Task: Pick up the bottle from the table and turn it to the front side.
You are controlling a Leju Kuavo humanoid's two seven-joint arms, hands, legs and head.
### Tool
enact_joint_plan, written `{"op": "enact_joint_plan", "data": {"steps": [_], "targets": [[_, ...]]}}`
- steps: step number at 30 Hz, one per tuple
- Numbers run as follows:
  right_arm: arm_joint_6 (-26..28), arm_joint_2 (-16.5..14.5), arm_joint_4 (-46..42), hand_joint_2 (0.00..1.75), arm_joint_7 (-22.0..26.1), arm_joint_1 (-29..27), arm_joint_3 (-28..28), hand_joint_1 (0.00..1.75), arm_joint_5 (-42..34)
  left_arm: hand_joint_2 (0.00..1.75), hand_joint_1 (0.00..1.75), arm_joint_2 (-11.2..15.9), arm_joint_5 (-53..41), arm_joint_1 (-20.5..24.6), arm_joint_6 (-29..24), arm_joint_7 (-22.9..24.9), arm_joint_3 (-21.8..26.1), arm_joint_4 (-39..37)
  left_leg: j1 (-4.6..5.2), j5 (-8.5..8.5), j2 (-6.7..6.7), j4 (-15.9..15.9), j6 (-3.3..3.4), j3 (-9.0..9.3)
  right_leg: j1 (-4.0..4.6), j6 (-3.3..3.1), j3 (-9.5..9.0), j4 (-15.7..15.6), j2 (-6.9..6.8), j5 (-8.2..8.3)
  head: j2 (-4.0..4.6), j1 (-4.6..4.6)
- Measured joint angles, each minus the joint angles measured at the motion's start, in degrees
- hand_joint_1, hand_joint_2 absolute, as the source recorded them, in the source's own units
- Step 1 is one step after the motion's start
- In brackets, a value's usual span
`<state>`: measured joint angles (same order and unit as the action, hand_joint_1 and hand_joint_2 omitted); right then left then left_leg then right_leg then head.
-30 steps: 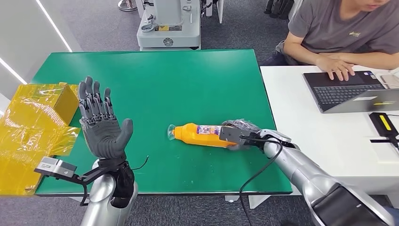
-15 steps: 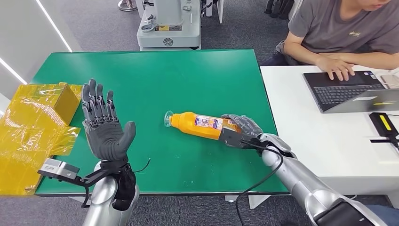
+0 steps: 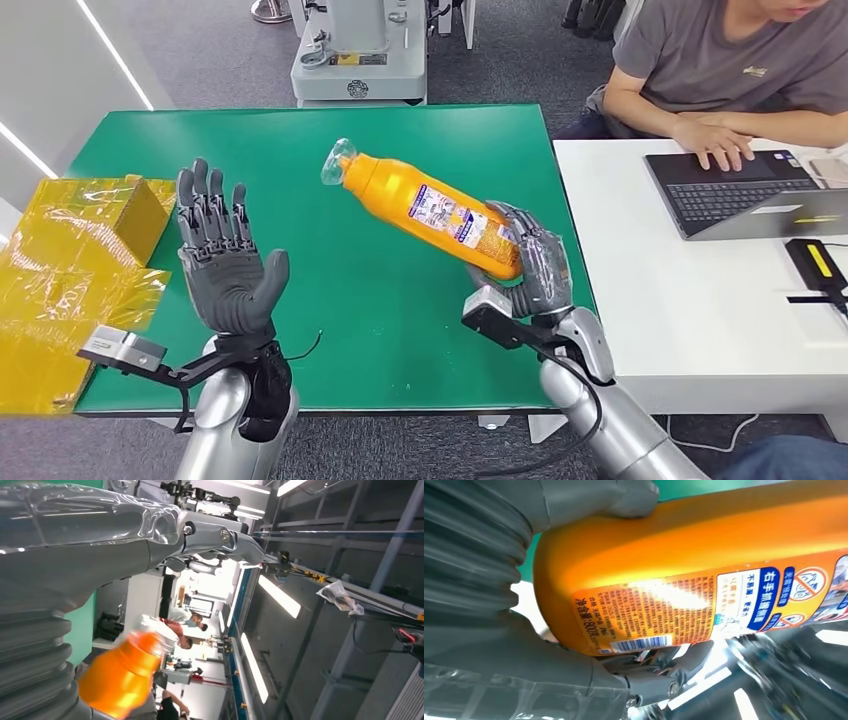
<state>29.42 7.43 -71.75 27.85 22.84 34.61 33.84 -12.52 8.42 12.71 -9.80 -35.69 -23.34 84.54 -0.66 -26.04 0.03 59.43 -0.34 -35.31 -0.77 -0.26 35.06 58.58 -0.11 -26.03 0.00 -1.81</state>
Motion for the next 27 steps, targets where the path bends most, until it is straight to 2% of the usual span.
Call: {"op": "enact_joint_plan", "data": {"steps": [5, 17, 22, 27], "targets": [[4.96, -1.13, -5.73, 1.75, 0.91, -2.94, 0.2, 1.75, 1.06, 1.75, 0.0, 0.0, 1.17, 0.54, 0.58, 0.21, -0.6, -0.57, 0.0, 0.0, 0.0, 0.0, 0.0, 0.0, 0.0, 0.0, 0.0, 0.0, 0.01, 0.0, 0.0, -0.01], [7.32, -2.25, -10.17, 1.75, 3.58, -4.27, 1.16, 1.75, -0.94, 1.75, 0.0, -0.02, 2.44, 1.01, 1.46, 1.12, -0.82, -1.95, 0.0, 0.0, 0.0, 0.0, 0.0, 0.0, 0.0, 0.0, 0.0, 0.0, 0.01, 0.0, 0.0, 0.0], [6.35, -3.17, -10.48, 1.75, 4.12, -3.87, 3.12, 1.75, -1.48, 1.75, 0.0, -0.43, 2.43, 1.8, 4.67, 1.43, -0.97, -3.49, 0.0, 0.0, 0.0, -0.01, 0.0, 0.0, 0.0, 0.0, 0.0, 0.01, 0.01, 0.0, 0.0, 0.0], [1.58, -3.49, -9.41, 1.75, 4.56, -3.02, 4.82, 1.75, -2.08, 1.75, 0.0, -0.77, 2.53, 2.7, 8.27, 2.56, -2.15, -5.0, 0.01, 0.0, 0.0, 0.0, 0.0, -0.01, -0.01, 0.0, -0.01, 0.0, 0.0, 0.0, 0.0, 0.0]]}}
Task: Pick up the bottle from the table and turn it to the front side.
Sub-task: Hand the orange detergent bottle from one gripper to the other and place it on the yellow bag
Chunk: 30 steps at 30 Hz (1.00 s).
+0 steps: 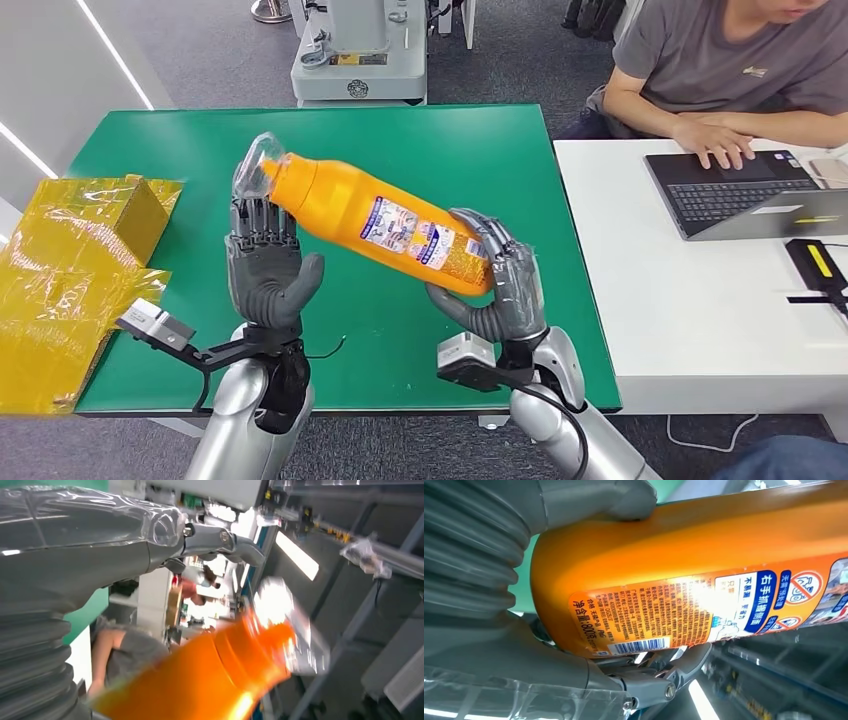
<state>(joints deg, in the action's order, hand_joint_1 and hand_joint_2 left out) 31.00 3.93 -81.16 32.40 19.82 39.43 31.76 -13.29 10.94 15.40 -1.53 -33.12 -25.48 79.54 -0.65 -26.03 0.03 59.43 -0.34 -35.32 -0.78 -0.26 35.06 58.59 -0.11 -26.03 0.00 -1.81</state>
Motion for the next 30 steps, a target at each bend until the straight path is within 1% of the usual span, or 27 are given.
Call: {"op": "enact_joint_plan", "data": {"steps": [5, 10, 14, 27, 28, 29, 30], "targets": [[-4.3, -0.17, 2.3, 1.75, 0.49, 1.05, 0.91, 1.75, -0.6, 1.75, 0.0, -0.26, 1.07, 0.84, 2.53, 0.27, -0.68, -1.71, 0.0, 0.0, 0.0, 0.0, 0.0, 0.0, 0.0, 0.0, 0.0, 0.0, 0.0, 0.0, 0.0, 0.01], [-7.43, -0.58, 4.24, 1.75, 0.62, 1.85, 1.25, 1.75, -0.84, 1.75, 0.0, -0.25, 1.71, 1.04, 3.31, 0.16, -0.96, -3.02, 0.0, 0.0, 0.0, 0.0, 0.0, 0.01, 0.0, 0.0, 0.01, 0.0, 0.01, 0.0, 0.0, 0.0], [-10.07, -0.9, 5.99, 1.75, 0.52, 2.6, 1.4, 1.75, -0.57, 1.75, 0.0, -0.24, 3.66, 1.24, 5.05, -0.03, -0.96, -3.92, 0.0, 0.0, 0.0, 0.0, 0.0, 0.0, 0.0, 0.0, 0.01, 0.0, 0.01, 0.0, 0.0, 0.0], [-13.61, -1.43, 9.88, 1.75, 1.01, 3.93, 1.33, 1.75, -0.3, 1.75, 0.0, -0.22, 4.08, 1.94, 5.74, -0.3, -0.94, -6.31, 0.0, 0.0, 0.0, 0.0, 0.0, 0.0, 0.0, 0.0, 0.01, 0.0, 0.01, 0.0, 0.0, 0.0], [-13.8, -1.42, 10.07, 1.75, 1.07, 3.95, 1.33, 1.75, -0.22, 1.75, 0.07, -0.22, 4.05, 1.99, 5.74, -0.3, -0.94, -6.35, 0.0, 0.0, 0.0, 0.0, 0.0, 0.0, 0.0, 0.0, 0.01, 0.0, 0.01, 0.0, 0.0, 0.0], [-13.95, -1.42, 10.26, 1.75, 1.11, 3.96, 1.33, 1.75, -0.15, 1.75, 0.41, -0.22, 4.02, 2.06, 5.74, -0.3, -0.94, -6.38, 0.0, 0.0, 0.0, 0.0, 0.0, 0.0, 0.0, 0.0, 0.01, 0.0, 0.01, 0.0, 0.0, 0.0], [-14.07, -1.42, 10.43, 1.75, 1.13, 3.96, 1.33, 1.75, -0.07, 1.75, 0.83, -0.22, 3.99, 2.12, 5.75, -0.3, -0.93, -6.42, 0.0, 0.0, 0.0, 0.0, 0.0, 0.0, 0.0, 0.0, 0.01, 0.0, 0.01, 0.0, 0.0, 0.0]]}}
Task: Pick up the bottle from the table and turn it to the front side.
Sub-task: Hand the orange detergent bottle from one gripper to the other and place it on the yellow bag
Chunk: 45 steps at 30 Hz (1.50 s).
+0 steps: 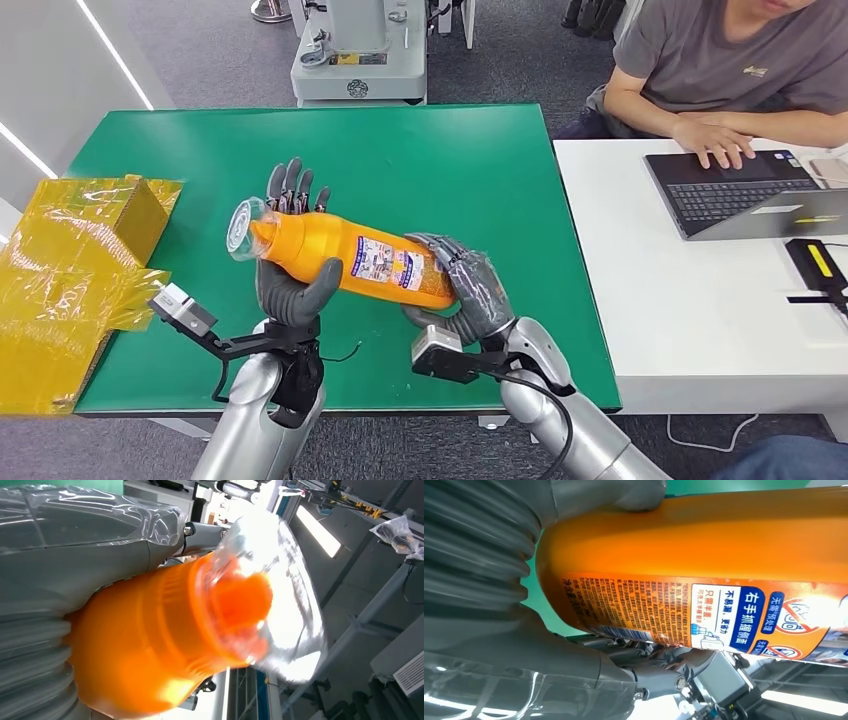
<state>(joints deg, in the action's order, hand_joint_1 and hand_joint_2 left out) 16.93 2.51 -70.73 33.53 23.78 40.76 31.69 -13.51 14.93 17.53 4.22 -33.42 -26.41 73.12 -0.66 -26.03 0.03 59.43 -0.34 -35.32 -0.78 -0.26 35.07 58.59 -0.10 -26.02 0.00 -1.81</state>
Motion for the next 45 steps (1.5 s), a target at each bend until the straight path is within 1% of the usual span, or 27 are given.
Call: {"op": "enact_joint_plan", "data": {"steps": [1, 2, 3, 13, 22, 26, 33, 39, 45], "targets": [[-0.09, 0.0, 0.17, 1.75, 0.02, 0.01, 0.0, 1.75, 0.05, 1.75, 1.27, 0.0, -0.03, 0.08, 0.01, 0.0, 0.01, -0.05, 0.0, 0.0, 0.0, 0.0, 0.0, 0.0, 0.0, 0.0, 0.0, 0.0, 0.0, 0.0, 0.0, 0.0], [-0.26, 0.0, 0.34, 1.75, 0.03, 0.02, 0.0, 1.75, 0.08, 1.75, 1.64, 0.0, -0.07, 0.17, 0.02, 0.0, 0.01, -0.11, 0.0, 0.0, 0.0, 0.0, 0.0, 0.0, 0.0, 0.0, 0.0, 0.0, 0.0, 0.0, 0.0, 0.0], [-0.44, 0.0, 0.5, 1.75, 0.03, 0.03, 0.0, 1.75, 0.09, 1.75, 1.73, 0.0, -0.12, 0.28, 0.01, -0.01, 0.02, -0.2, 0.0, 0.0, 0.0, 0.0, 0.0, 0.0, 0.0, 0.0, 0.0, 0.0, 0.0, 0.0, 0.0, 0.0], [-1.73, 0.0, 2.0, 1.75, -0.05, 0.06, -0.57, 1.75, -0.29, 1.75, 1.75, -0.17, -0.32, 1.01, -1.1, -0.51, 0.05, -1.21, 0.0, 0.0, 0.0, 0.0, 0.0, 0.0, 0.0, 0.0, 0.0, 0.0, 0.0, 0.0, 0.0, 0.0], [-1.57, 0.04, 2.02, 1.75, -0.01, -0.62, -0.99, 1.75, -0.22, 1.75, 1.75, -0.46, -1.09, 0.94, -1.7, -0.45, 0.05, -1.28, 0.0, 0.0, 0.0, 0.0, 0.0, 0.0, 0.0, 0.0, 0.0, 0.0, 0.0, 0.0, 0.0, 0.0], [-0.98, 0.04, 1.33, 1.75, -0.55, -1.58, -1.34, 0.0, 0.1, 1.75, 1.75, -0.46, -1.2, 0.8, -1.82, -0.42, 0.05, -1.28, 0.0, 0.0, 0.0, 0.0, 0.0, 0.0, 0.0, 0.0, 0.0, 0.0, 0.0, 0.0, 0.0, 0.0], [0.96, 0.01, -0.87, 1.75, -1.19, -3.46, -2.29, 0.0, -1.47, 1.75, 1.75, -0.38, -1.54, 0.53, -2.86, -0.37, 0.19, -1.28, 0.0, 0.0, -0.01, 0.0, 0.0, -0.01, 0.0, 0.0, 0.0, 0.0, -0.01, 0.0, 0.0, 0.01], [2.83, -0.26, -2.43, 1.75, -1.87, -3.26, -3.45, 0.0, -5.06, 1.75, 1.75, -0.36, -1.87, 0.56, -3.77, -0.33, 0.75, -1.28, 0.0, 0.0, -0.01, 0.0, 0.0, -0.01, 0.0, 0.0, -0.01, 0.0, -0.01, 0.0, 0.0, 0.0], [8.81, -0.87, -4.24, 1.75, -0.34, -3.28, -5.26, 0.0, -10.06, 1.75, 1.75, -0.09, -1.12, 0.63, -5.63, -0.66, 1.35, -1.28, 0.0, 0.0, 0.0, 0.0, 0.0, -0.01, 0.0, 0.0, 0.0, 0.01, -0.01, 0.0, 0.0, 0.0]]}}
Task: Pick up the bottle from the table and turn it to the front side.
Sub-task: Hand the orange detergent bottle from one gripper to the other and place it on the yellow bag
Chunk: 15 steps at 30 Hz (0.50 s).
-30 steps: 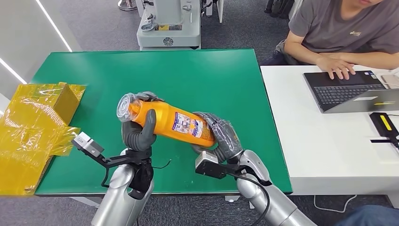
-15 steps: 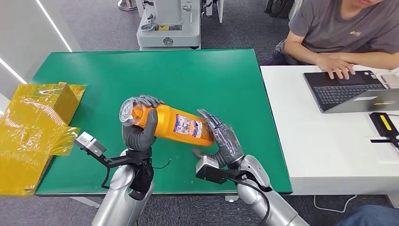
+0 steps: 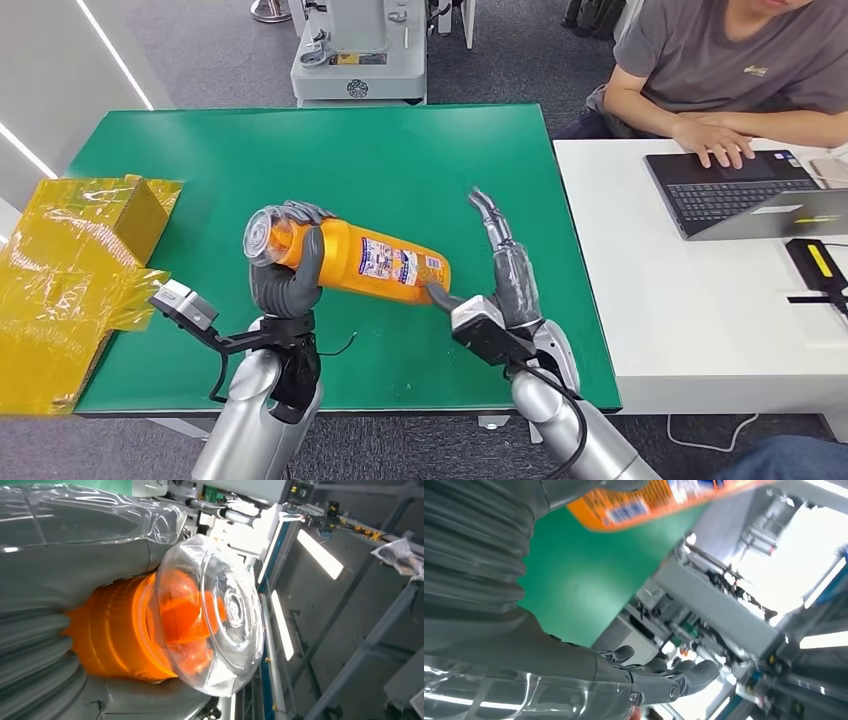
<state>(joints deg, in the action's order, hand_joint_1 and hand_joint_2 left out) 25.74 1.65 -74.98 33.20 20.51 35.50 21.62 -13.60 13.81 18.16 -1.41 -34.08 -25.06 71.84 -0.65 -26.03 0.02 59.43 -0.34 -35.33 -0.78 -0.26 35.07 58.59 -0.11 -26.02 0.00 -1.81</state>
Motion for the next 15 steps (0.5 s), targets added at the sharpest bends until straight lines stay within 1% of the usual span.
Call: {"op": "enact_joint_plan", "data": {"steps": [5, 9, 11, 15], "targets": [[6.32, -0.76, -2.6, 1.75, 1.71, -1.3, -2.26, 0.0, -4.59, 1.75, 1.75, 0.43, 0.23, -0.08, -1.25, -0.33, 0.08, 0.0, 0.0, -0.01, 0.0, -0.01, 0.0, -0.01, 0.0, 0.0, 0.01, 0.0, -0.01, -0.01, 0.0, 0.0], [11.7, -1.38, -5.59, 1.75, 3.27, -3.74, -4.14, 0.0, -9.33, 1.75, 1.75, 0.56, -0.38, -0.32, -3.38, -0.39, 0.39, 0.02, 0.0, -0.01, -0.01, -0.01, 0.0, -0.01, 0.0, 0.0, 0.0, -0.01, -0.01, -0.01, 0.0, 0.0], [12.7, -1.68, -7.23, 1.75, 4.18, -5.39, -5.06, 0.0, -11.03, 1.75, 1.75, 0.56, -0.48, -0.5, -3.84, -0.39, 0.63, 0.08, 0.0, -0.01, -0.01, -0.01, 0.0, -0.01, 0.0, 0.0, 0.0, -0.01, -0.01, -0.01, 0.0, 0.01], [12.87, -2.81, -9.93, 1.75, 5.49, -9.06, -7.49, 0.0, -12.86, 1.75, 1.75, 0.57, -0.4, -0.86, -5.02, -0.41, 1.06, 0.46, 0.0, -0.01, -0.02, -0.01, 0.0, -0.01, 0.0, 0.0, 0.0, -0.01, -0.02, -0.01, 0.0, -0.01]]}}
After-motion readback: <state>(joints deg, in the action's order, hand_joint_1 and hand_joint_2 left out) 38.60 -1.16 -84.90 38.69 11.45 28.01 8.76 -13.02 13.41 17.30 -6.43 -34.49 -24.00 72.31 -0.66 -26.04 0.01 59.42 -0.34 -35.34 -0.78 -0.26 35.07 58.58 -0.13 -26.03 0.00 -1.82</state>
